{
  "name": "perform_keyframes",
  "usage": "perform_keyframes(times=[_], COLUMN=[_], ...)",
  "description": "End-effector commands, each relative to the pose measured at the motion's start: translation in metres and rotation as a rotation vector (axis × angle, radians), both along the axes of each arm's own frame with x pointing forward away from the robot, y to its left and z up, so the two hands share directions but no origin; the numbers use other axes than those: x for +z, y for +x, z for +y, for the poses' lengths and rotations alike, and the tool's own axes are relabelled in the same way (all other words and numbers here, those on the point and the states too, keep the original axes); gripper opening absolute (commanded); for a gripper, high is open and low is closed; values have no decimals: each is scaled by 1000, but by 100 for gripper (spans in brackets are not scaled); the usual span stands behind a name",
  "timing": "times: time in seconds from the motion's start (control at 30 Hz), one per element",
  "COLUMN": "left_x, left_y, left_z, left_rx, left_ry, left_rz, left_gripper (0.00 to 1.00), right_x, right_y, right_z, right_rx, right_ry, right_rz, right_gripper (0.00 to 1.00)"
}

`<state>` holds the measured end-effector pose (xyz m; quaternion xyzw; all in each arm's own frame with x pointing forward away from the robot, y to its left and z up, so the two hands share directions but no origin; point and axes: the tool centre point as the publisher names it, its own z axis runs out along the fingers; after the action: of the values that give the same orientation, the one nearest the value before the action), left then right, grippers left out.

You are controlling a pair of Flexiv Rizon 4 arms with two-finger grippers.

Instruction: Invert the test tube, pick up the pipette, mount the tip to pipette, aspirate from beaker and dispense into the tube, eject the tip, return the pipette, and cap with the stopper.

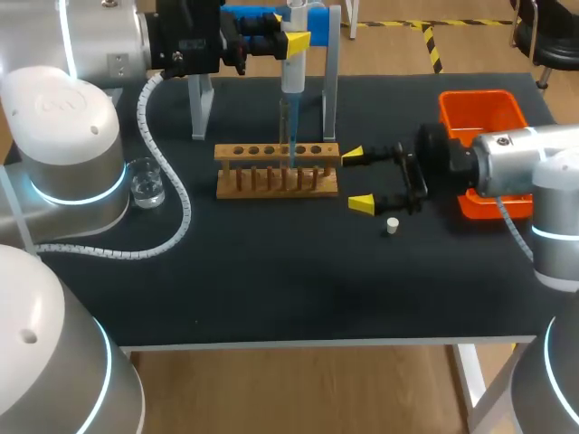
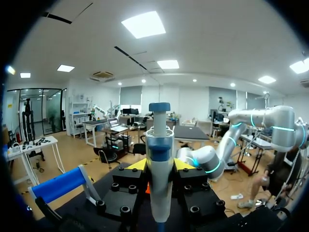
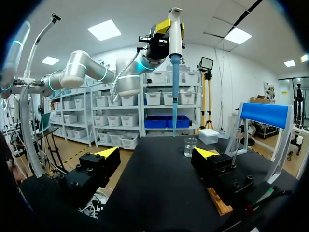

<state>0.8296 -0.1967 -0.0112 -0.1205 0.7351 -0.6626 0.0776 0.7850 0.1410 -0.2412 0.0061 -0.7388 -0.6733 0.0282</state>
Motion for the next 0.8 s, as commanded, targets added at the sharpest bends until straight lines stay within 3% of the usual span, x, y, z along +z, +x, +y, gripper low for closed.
perform_keyframes(times=[0.03,0.8], left_x=[-1,-1], left_y=[0,0], left_z=[1,4], left_rx=[-1,5], left_ry=[-3,-5], left_rz=[-2,0], left_gripper=[0,0], right_x=[1,1], right_y=[-1,-1], right_z=[0,0], right_rx=[-2,-2], right_ry=[-3,-3], right_rz=[-1,-1], right_gripper=[100,100])
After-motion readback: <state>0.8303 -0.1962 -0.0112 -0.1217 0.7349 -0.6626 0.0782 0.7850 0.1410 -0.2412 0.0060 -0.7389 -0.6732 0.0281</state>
